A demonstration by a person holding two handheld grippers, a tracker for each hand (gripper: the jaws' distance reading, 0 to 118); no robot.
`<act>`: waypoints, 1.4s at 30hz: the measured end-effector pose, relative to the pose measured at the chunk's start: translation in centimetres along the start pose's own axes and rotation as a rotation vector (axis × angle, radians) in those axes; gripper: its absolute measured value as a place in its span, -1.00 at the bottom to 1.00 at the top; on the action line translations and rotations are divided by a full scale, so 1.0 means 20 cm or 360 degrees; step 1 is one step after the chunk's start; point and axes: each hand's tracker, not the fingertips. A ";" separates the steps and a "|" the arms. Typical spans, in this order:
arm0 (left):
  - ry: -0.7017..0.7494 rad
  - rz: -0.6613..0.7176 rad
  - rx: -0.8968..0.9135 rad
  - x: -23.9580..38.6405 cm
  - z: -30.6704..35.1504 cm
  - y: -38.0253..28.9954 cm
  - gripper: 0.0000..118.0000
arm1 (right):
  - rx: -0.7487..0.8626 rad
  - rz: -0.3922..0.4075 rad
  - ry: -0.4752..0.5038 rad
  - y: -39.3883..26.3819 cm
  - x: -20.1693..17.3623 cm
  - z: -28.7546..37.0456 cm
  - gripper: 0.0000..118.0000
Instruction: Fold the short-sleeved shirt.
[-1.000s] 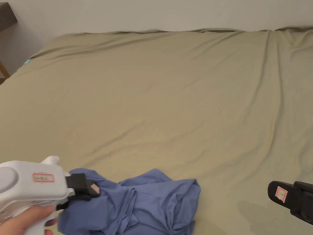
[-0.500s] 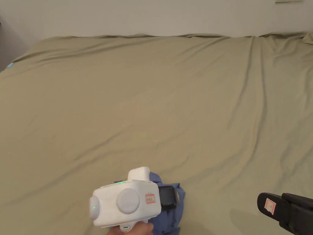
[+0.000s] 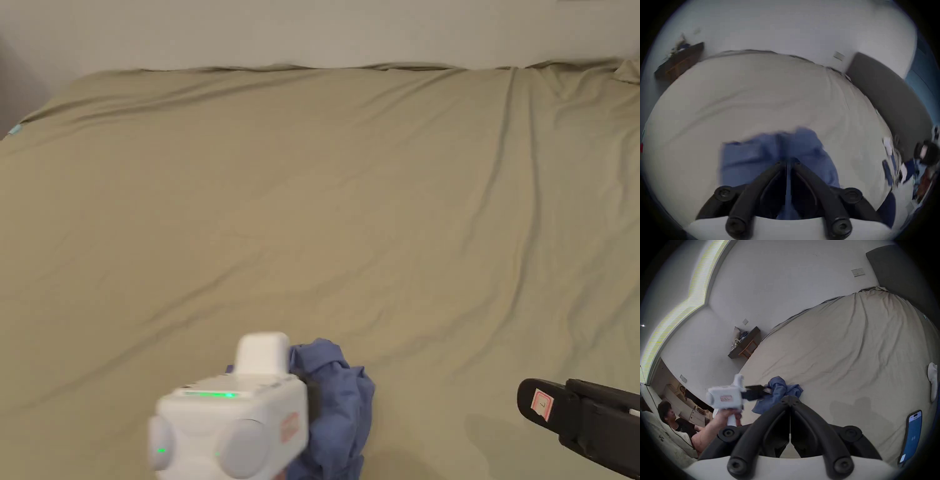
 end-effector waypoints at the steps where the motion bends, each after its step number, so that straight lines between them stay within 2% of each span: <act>1: 0.0034 -0.0106 -0.0066 0.07 -0.08 -0.03 -0.95 | 0.0002 0.0000 0.0001 0.00 -0.01 0.00 -0.96; 3: 0.0093 -0.0203 -0.0118 0.18 -0.22 -0.09 -0.95 | 0.0008 -0.0002 0.0008 0.01 -0.02 0.01 -0.96; 9: -0.0010 -0.0214 -0.0109 0.40 -0.24 -0.08 -0.94 | 0.0007 0.0049 0.0021 0.03 -0.04 0.04 -0.96; 13: -0.0529 0.0019 -0.0139 0.36 -0.06 -0.07 -0.94 | 0.0099 0.0011 0.0201 0.05 -0.04 0.03 -0.96; 15: -0.0681 0.0137 -0.0087 0.24 0.09 -0.06 -0.94 | 0.0105 -0.0023 0.0319 0.07 -0.04 -0.02 -0.96; 18: -0.0552 0.0295 -0.0007 -0.07 0.25 -0.06 -0.94 | 0.0036 -0.0130 0.0510 0.09 -0.02 -0.18 -0.96; 20: -0.0476 0.0505 0.0020 -0.34 0.33 -0.07 -0.94 | -0.0109 -0.0208 0.0613 0.09 0.00 -0.38 -0.96; 24: -0.0342 0.0645 0.0085 -0.72 0.42 -0.09 -0.94 | -0.0459 -0.0203 0.0528 -0.01 0.03 -0.82 -0.96; 27: -0.0397 0.0712 0.0115 -0.84 0.44 -0.11 -0.94 | -0.0691 -0.0231 0.0320 -0.12 0.10 -1.08 -0.96; 29: -0.0397 0.0718 0.0102 -0.85 0.42 -0.10 -0.94 | -0.0766 -0.0249 0.0102 -0.18 0.16 -1.16 -0.96; 30: -0.0412 0.0718 0.0089 -0.87 0.41 -0.11 -0.94 | -0.0793 -0.0275 0.0060 -0.20 0.19 -1.19 -0.96; 32: -0.0410 0.0701 0.0073 -0.87 0.37 -0.09 -0.94 | -0.0730 -0.0432 0.0221 -0.18 0.23 -1.18 -0.96; 33: -0.0406 0.0684 0.0061 -0.87 0.34 -0.08 -0.93 | -0.0760 -0.0451 0.0178 -0.18 0.23 -1.17 -0.96; 34: -0.0391 0.0663 0.0036 -0.85 0.31 -0.08 -0.68 | -0.0759 -0.0407 0.0178 -0.18 0.23 -1.17 -0.96; 36: -0.0335 0.0613 -0.0070 -0.82 0.23 -0.05 0.85 | -0.0768 -0.0327 0.0178 -0.17 0.21 -1.18 -0.96; 37: -0.0332 0.0551 -0.0107 -0.81 0.23 -0.05 1.00 | -0.0770 -0.0339 0.0183 -0.17 0.22 -1.18 -0.96; 38: -0.0359 0.0550 -0.0024 -0.70 0.15 -0.01 1.00 | -0.0776 -0.0354 0.0192 -0.17 0.24 -1.18 -0.96; 41: -0.0323 0.0418 -0.0132 -0.57 -0.04 0.09 1.00 | -0.0772 -0.0400 0.0240 -0.18 0.27 -1.17 -0.96; 42: -0.0269 0.0357 -0.0166 -0.53 0.02 -0.04 1.00 | -0.0764 -0.0425 0.0248 -0.18 0.28 -1.17 -0.96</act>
